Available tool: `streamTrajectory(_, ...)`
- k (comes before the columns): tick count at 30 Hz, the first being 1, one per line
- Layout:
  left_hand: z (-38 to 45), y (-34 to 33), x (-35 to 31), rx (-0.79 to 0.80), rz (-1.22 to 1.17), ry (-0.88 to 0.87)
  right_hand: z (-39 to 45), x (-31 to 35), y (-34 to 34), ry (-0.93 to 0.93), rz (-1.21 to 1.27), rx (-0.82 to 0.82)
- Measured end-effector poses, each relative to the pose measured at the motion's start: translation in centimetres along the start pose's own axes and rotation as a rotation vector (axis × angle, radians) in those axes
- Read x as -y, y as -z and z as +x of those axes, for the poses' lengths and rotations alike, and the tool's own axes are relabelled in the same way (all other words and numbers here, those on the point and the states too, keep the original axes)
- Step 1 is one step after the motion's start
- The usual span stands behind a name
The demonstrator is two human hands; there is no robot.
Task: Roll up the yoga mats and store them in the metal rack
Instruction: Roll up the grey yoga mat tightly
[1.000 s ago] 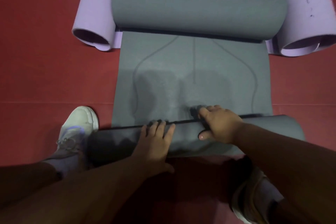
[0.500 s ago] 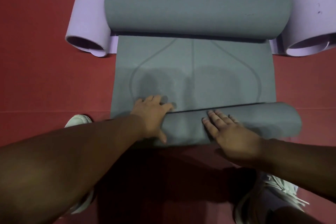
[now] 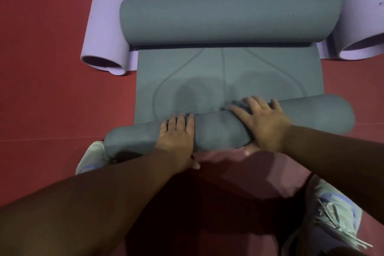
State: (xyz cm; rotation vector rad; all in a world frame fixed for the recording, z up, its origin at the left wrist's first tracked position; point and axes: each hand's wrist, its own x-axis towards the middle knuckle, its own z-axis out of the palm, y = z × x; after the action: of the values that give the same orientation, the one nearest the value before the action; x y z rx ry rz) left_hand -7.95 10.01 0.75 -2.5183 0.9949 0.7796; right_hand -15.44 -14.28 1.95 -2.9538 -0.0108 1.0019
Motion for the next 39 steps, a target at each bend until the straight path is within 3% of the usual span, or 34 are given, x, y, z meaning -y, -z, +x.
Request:
streamTrajectory(3,1.4,0.2,0.4,-0.026,-0.007,0.002,0.1,-0.1,-0.6,0.0,-0.098,-0.026)
streamTrajectory(7,1.9,-0.1,0.7,-0.065,-0.043,-0.018,0.2,-0.2,0.1,0.009,-0.034,-0.023)
streamTrajectory(15,0.0,-0.8,-3.1,0.002,-0.036,-0.158,-3.7,-2.6,-3.2,0.03,-0.019,0.065)
streamTrajectory(20,0.2,0.1,-5.3,0.122,-0.16,-0.224,-5.1,-4.8,-4.4,0.059,0.073,0.154)
streamTrajectory(24,2.3,1.9,-4.1,0.283,-0.317,-0.215,-6.6,-5.2,-3.3,-0.033,0.128,0.075)
streamTrajectory(26,3.4,2.8,-3.4,0.303,-0.371,-0.231,-7.3,-5.5,-3.3,-0.06,0.067,-0.116)
streamTrajectory(29,3.7,3.5,-2.5,0.114,-0.35,-0.233,-7.9,-4.7,-5.5,-0.089,0.098,-0.391)
streamTrajectory(32,2.5,3.2,-1.9,-0.123,-0.366,-0.184,-8.2,-3.3,-6.2,-0.068,0.098,-0.519)
streamTrajectory(35,1.7,2.2,-1.9,-0.329,-0.422,-0.146,-7.9,-2.4,-6.3,-0.057,0.041,-0.476)
streamTrajectory(39,3.4,1.4,-1.4,-0.499,-0.478,-0.109,-5.9,-1.8,-6.0,-0.114,-0.017,-0.301)
